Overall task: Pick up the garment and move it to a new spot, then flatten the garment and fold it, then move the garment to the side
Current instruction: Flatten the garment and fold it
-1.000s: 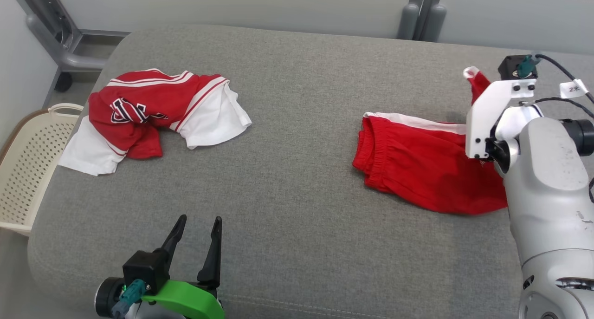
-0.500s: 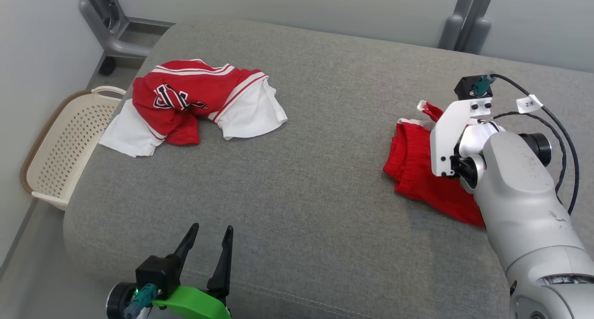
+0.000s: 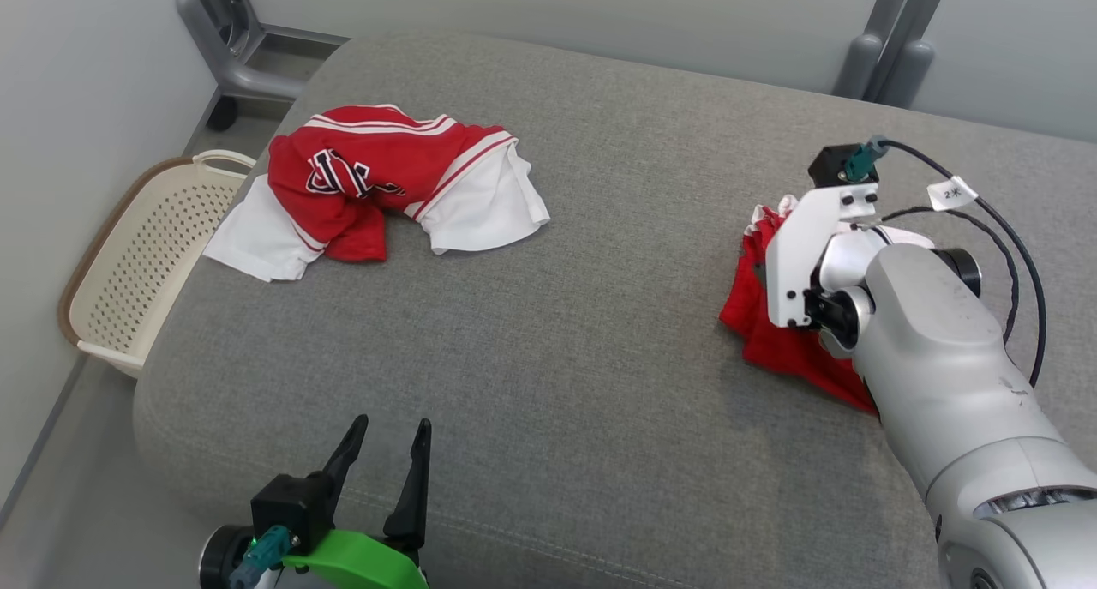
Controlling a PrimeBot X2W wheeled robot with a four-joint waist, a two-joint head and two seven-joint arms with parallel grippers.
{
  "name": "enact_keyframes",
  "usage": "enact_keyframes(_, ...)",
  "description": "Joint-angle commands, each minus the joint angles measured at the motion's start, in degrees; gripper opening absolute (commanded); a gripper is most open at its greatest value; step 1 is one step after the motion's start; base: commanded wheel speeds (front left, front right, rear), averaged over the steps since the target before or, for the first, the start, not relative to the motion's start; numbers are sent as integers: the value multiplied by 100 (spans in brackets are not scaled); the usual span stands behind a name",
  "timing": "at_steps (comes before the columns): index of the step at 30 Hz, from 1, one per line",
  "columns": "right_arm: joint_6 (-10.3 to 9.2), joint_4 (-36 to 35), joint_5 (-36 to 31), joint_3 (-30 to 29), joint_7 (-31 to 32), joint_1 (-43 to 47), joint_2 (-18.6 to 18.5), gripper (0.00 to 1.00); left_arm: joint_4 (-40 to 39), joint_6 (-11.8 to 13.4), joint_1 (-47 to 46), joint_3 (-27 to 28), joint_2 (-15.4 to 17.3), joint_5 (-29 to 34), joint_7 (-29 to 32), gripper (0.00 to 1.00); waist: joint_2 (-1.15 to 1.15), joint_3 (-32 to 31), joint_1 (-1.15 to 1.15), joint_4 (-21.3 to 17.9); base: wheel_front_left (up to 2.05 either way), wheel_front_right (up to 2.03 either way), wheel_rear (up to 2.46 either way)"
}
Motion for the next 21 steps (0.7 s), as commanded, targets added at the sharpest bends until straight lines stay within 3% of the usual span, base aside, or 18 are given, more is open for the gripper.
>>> enact_keyframes(1,-8,-17,111,84,-58,-111,-14,100,4,34,10,4,-2,-23,-23,100,0,-10,0,-42,0,0,0)
enact_keyframes(8,-8,-454,987,884,-382,-282,-19,100,-19,89,18,99,82,-71,-72,100,0,-110,0,-359,0,0,0)
enact_keyframes(18,-8,-363,496,325,-962,13,-676,100,-148,180,112,98,162,-97,-4,100,0,-271,0,-708,0,0,0)
enact_keyframes(19,-8,-340,443,249,-1017,81,-745,96,-153,184,111,92,167,-97,0,100,0,-275,0,-722,0,0,0)
enact_keyframes(20,-8,-303,414,162,-1055,155,-812,85,-158,184,114,88,169,-98,2,100,0,-277,0,-734,0,0,0)
enact_keyframes(21,-8,-261,389,67,-1085,238,-859,62,-166,192,119,87,173,-98,1,100,0,-277,0,-745,0,0,0)
